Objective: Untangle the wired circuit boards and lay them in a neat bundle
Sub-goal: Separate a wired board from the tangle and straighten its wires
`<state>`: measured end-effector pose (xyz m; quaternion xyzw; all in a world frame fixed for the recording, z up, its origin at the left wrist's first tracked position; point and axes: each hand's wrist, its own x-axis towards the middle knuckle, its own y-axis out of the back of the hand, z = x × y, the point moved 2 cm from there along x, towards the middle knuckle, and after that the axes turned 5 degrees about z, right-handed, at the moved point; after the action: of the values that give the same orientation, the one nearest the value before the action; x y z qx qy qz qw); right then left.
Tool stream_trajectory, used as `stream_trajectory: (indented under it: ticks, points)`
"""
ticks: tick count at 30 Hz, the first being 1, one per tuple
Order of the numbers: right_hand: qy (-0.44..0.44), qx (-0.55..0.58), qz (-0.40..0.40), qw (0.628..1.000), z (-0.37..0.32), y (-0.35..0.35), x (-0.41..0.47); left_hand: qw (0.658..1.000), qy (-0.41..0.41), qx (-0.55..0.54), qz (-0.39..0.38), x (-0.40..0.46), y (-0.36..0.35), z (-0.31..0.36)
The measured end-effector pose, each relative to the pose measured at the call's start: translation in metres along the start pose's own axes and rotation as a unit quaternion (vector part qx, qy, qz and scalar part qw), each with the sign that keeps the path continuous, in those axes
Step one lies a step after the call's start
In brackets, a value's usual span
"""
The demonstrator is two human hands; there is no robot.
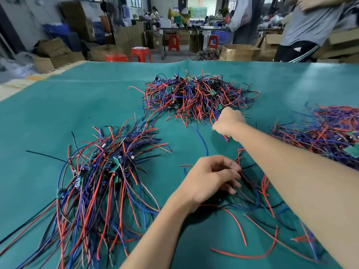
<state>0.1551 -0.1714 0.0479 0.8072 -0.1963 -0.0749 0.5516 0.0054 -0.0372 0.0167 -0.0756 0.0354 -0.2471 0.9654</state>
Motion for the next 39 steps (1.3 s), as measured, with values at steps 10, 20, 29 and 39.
stream_trajectory:
  ticks: [10,20,29,39]
  points:
    - [-0.018,0.275,-0.134,0.952,0.043,0.045,-0.055,0.993,0.018,-0.097,0.07,0.004,0.005,-0.001]
    - [0.097,0.357,-0.25,0.895,0.062,0.047,-0.168,0.989,0.022,-0.087,0.114,0.007,0.007,-0.002]
    - [0.115,0.41,-0.221,0.878,0.066,0.05,-0.166,0.993,-0.002,-0.067,0.094,0.007,0.013,-0.007]
    - [0.044,0.453,-0.044,0.889,0.077,0.03,-0.151,0.996,-0.034,-0.03,0.071,0.002,0.009,-0.006]
